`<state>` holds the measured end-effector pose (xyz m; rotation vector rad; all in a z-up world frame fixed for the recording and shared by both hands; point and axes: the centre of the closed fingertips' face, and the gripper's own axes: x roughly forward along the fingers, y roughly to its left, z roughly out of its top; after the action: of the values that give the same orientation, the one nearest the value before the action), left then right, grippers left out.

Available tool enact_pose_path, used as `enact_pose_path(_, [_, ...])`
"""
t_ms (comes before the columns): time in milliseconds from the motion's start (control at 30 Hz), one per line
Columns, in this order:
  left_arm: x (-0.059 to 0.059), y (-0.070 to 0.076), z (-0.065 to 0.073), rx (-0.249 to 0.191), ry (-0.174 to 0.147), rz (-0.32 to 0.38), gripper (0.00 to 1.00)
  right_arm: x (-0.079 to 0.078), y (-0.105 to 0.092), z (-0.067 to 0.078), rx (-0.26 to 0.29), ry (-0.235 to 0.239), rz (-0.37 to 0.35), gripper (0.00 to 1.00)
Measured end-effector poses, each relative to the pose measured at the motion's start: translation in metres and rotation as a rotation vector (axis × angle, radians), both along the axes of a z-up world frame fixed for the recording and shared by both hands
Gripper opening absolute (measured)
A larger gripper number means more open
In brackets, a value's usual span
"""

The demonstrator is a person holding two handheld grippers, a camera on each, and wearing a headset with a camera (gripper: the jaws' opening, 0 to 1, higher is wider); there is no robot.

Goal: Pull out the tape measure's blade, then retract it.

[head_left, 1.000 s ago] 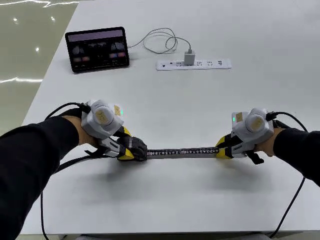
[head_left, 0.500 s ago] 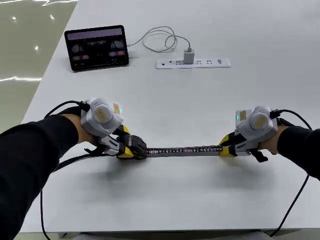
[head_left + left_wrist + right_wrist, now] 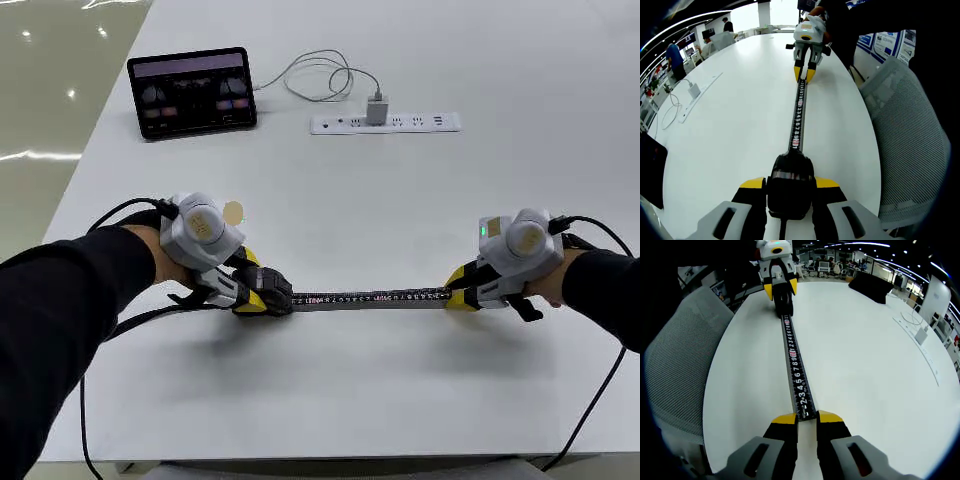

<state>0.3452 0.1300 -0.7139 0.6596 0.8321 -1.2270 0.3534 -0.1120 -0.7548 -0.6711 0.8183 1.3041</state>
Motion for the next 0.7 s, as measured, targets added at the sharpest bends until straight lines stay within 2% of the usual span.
enact_pose_path(700, [-0.0007,0.0001,-0.0002,-0.004,-0.002,0.002,0.31,0.0,-0.003,0.0014,0.012,0.014,-0.022,0.09])
